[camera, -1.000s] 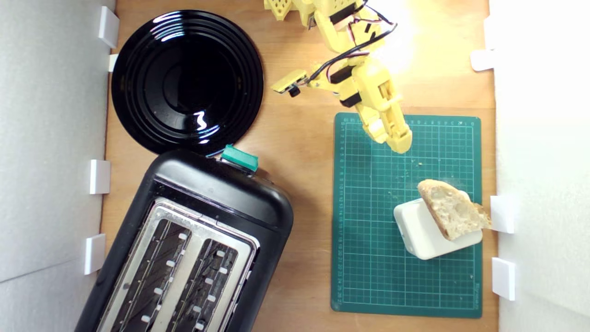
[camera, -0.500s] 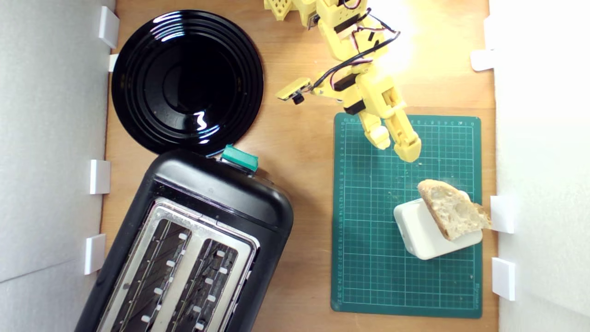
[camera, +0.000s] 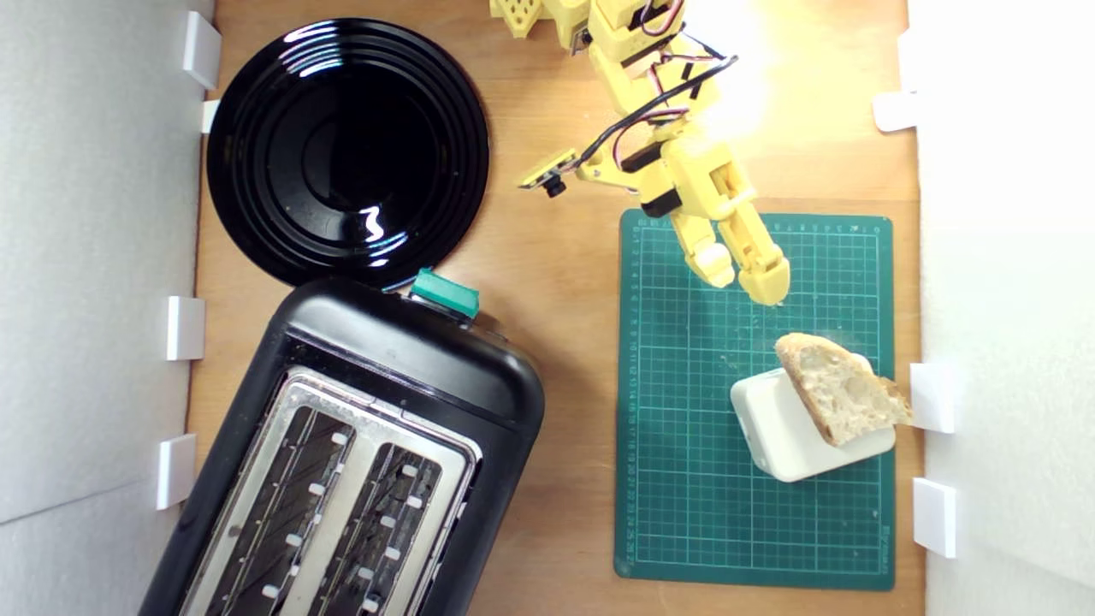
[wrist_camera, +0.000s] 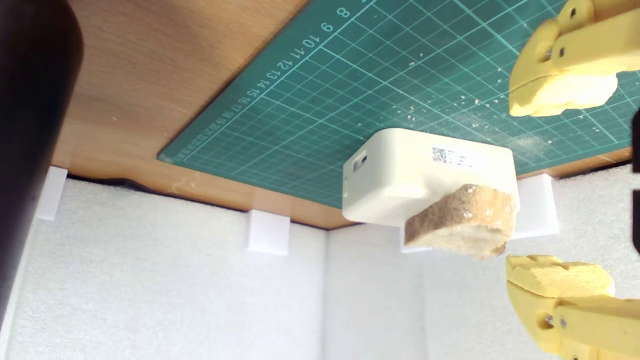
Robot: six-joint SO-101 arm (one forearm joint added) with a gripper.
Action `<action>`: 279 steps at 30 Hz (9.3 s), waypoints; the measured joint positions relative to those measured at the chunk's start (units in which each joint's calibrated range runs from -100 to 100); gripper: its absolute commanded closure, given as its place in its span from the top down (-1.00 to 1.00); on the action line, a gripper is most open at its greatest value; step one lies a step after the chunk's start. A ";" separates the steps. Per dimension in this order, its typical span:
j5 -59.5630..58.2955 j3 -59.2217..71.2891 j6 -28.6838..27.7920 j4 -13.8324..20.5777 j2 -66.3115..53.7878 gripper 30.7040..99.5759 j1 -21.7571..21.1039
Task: Pick bread and place in toaster
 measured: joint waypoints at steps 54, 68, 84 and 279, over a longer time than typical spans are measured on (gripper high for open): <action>0.00 -26.81 0.00 0.09 19.91 0.73 -2.01; 0.00 -32.45 0.00 0.18 23.35 0.73 -2.01; 0.00 -35.97 0.00 0.09 24.53 0.73 -2.01; 109.75 -71.94 52.63 0.80 -51.24 -0.26 53.00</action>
